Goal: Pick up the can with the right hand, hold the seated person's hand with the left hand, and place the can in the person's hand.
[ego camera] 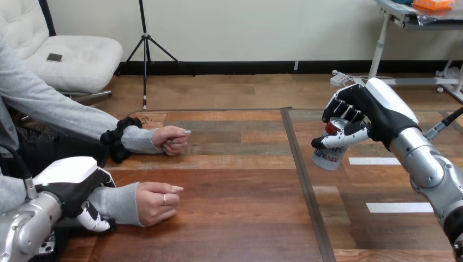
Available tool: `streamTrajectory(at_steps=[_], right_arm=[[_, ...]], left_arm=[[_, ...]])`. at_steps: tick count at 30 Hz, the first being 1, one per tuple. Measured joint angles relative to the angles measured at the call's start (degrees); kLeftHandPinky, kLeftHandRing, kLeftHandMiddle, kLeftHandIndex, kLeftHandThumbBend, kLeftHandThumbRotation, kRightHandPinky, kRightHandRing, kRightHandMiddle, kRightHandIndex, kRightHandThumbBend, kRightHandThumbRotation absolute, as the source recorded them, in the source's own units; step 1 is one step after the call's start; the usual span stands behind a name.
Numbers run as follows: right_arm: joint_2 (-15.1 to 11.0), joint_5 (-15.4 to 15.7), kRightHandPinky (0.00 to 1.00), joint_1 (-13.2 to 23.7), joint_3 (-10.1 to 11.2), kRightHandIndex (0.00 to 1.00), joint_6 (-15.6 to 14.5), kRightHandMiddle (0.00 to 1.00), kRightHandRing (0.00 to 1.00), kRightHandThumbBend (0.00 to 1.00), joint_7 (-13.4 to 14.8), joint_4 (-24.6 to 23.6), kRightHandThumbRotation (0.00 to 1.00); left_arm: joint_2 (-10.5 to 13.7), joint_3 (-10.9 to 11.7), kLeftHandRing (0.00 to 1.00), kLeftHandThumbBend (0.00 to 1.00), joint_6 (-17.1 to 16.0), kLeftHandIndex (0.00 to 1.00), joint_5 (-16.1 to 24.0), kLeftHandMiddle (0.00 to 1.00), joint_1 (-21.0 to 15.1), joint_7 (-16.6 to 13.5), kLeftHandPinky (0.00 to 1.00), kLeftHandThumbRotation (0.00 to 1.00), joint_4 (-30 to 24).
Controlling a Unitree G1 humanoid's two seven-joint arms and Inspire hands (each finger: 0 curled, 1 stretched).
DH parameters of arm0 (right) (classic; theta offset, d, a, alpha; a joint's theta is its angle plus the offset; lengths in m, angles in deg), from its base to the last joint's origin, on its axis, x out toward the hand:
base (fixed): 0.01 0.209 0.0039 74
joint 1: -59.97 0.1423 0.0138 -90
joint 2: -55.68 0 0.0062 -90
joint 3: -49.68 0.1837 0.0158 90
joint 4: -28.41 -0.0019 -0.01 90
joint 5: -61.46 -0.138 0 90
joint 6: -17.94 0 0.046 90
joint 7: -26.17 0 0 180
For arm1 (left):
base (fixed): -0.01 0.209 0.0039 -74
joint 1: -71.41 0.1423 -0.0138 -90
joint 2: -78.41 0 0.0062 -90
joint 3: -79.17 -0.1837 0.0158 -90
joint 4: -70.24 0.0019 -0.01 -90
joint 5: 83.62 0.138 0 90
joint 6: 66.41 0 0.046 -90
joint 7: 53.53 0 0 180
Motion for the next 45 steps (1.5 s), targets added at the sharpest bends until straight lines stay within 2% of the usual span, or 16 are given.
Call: streamTrajectory(at_steps=[13, 18, 36, 45], right_arm=[[0.0, -0.02, 0.37, 0.0, 0.1, 0.41, 0.43, 0.42, 0.39, 0.79, 0.0, 0.0, 0.0], [0.0, -0.03, 0.38, 0.0, 0.13, 0.41, 0.68, 0.42, 0.39, 0.79, 0.0, 0.0, 0.0], [0.0, -0.03, 0.38, 0.0, 0.2, 0.41, 0.75, 0.42, 0.39, 0.78, 0.07, 0.0, 0.0], [0.0, -0.02, 0.37, 0.0, 0.2, 0.41, 0.75, 0.42, 0.39, 0.79, 0.07, 0.0, 0.0]], left_arm=[[0.0, 0.0, 0.4, 0.79, -4.24, 0.48, -0.14, 0.48, 0.15, -4.93, 0.32, 0.0, 2.29], [0.01, 0.01, 0.39, 0.79, -4.79, 0.47, -0.23, 0.46, 0.59, -6.33, 0.3, 0.0, 2.43], [0.0, 0.34, 0.36, 0.76, -5.1, 0.47, -1.35, 0.44, 1.55, -7.63, 0.28, 0.0, 2.22], [0.03, 0.48, 0.41, 0.73, -5.79, 0.48, -2.43, 0.47, 1.89, -7.91, 0.33, 0.0, 2.14]])
